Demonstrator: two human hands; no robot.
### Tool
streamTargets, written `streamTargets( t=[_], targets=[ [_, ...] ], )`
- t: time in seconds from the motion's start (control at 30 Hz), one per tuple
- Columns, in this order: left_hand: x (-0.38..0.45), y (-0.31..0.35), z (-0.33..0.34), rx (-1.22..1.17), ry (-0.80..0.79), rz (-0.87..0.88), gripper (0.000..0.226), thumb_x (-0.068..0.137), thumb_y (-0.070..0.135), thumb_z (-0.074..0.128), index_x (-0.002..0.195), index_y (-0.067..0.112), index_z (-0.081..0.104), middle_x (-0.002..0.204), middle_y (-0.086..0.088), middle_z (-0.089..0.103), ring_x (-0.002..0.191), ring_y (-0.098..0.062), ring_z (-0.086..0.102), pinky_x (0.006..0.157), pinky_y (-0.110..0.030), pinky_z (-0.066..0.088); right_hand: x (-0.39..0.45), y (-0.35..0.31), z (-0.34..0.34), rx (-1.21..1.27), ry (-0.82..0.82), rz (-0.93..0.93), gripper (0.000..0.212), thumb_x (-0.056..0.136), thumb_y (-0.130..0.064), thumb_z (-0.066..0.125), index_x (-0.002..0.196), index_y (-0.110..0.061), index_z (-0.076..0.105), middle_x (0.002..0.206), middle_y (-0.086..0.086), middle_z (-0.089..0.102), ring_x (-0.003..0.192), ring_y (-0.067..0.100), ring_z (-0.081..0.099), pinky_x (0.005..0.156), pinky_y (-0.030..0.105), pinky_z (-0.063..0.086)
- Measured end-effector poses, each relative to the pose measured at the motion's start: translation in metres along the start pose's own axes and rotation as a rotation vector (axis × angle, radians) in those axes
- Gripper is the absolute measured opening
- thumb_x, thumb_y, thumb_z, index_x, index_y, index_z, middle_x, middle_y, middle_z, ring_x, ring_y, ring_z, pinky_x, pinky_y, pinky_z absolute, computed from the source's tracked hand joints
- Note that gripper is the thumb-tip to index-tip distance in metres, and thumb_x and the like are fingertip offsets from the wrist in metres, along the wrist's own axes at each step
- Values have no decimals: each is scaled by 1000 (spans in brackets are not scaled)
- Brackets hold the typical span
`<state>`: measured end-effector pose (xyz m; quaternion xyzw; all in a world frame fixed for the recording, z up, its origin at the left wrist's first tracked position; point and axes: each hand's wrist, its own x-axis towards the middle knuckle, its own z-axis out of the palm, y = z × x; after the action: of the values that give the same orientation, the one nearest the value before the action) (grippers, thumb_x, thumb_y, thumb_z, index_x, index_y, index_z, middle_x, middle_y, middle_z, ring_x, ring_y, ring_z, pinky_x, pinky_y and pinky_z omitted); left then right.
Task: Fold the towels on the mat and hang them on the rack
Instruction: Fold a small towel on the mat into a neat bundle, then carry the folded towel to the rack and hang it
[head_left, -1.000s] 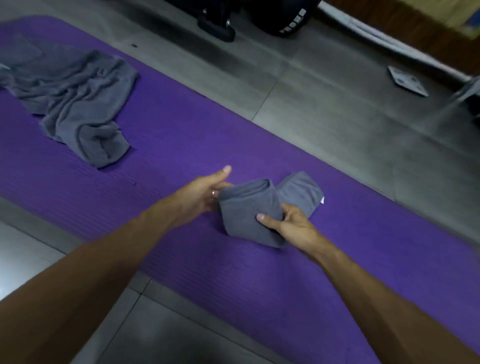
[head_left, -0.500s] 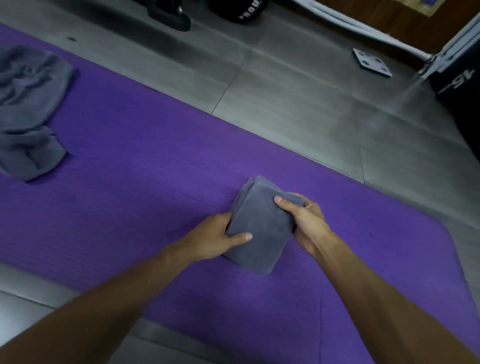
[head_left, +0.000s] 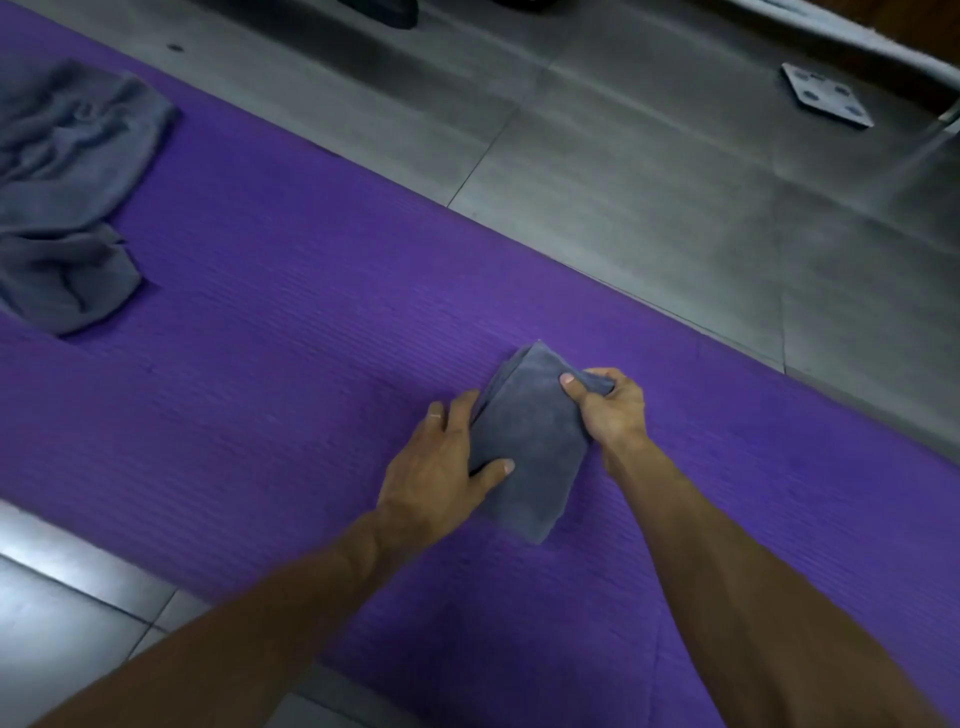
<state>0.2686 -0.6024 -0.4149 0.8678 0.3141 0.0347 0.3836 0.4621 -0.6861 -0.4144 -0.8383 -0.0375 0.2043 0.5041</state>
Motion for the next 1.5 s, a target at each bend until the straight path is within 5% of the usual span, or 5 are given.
streamTargets(
  t=[0.2,0.4,0.67,1.23,1.5],
  targets=[
    [4,-21,11,520,56,832,51,81,22,47,130,22,60,132,2,60,126,-20,53,108,-37,39,15,-10,-1,-440,4,11,41,75,-45,76,103,-18,62,105,6,67,104,29,62,89,39,53],
    [-1,-29,25,492,-30,727,51,94,39,41,138,16,50,141,-3,53,132,-20,47,115,-35,30,-14,-15,6,-754,-272,-1016,38,92,-34,43,120,-17,61,126,8,59,118,29,50,100,48,41],
    [-3,-34,28,459,26,739,58,91,45,47,140,14,49,145,-4,49,137,-20,41,113,-38,28,35,6,-7,-1400,-603,-1054,59,95,-54,-2,151,-36,-11,159,-11,-15,147,14,-16,115,48,-15],
    [7,-26,32,470,97,765,77,53,33,91,122,16,63,121,-4,66,113,-23,63,98,-37,47,15,0,-60,-1439,-551,-957,77,88,-20,42,154,-29,4,162,-4,-5,150,22,-6,118,48,-7],
    [12,5,-29,-641,-168,259,50,68,36,78,114,22,65,105,7,72,98,-5,66,84,-25,53,-9,-6,-65,-1094,-503,-967,102,65,-50,80,148,-18,29,158,1,25,148,17,16,121,39,4]
  ],
)
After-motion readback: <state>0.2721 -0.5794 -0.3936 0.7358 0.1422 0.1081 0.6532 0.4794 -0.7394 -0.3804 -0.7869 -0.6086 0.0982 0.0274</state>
